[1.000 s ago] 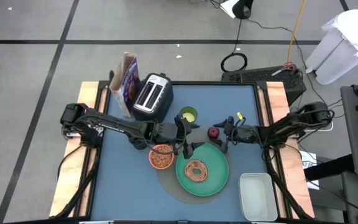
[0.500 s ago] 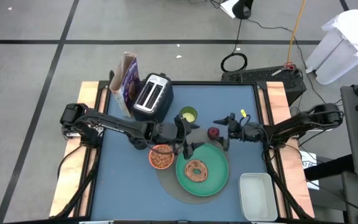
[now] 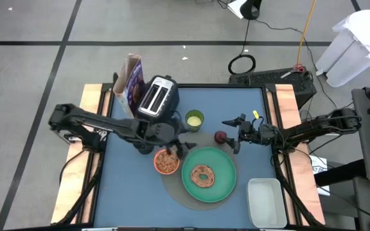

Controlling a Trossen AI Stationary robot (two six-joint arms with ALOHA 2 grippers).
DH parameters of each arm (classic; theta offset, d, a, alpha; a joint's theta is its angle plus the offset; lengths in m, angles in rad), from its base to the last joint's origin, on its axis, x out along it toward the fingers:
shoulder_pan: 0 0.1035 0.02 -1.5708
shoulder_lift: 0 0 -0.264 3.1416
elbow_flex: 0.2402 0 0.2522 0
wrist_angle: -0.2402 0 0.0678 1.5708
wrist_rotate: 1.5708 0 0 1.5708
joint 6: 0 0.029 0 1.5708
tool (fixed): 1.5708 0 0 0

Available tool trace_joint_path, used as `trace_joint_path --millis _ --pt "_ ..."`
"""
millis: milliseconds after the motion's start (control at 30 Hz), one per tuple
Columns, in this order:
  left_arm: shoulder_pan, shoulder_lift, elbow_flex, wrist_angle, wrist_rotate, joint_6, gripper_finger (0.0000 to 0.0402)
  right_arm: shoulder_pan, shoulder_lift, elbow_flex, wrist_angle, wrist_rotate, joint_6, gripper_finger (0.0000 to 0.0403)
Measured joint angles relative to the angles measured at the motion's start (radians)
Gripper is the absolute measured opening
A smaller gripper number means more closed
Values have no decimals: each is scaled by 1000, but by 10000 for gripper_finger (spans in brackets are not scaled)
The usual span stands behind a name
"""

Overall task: Arrange a breakfast setting
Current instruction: Put the spoon beside the orange bowl

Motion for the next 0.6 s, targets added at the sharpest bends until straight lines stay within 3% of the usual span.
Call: trace_joint_path --millis 333,600 --pt "-74 -181 0 -595 98 -429 374 0 -8 0 -1 0 -1 357" --pt "-136 -200 -1 -1028 142 -693 374 0 -8 0 0 0 -1 357"
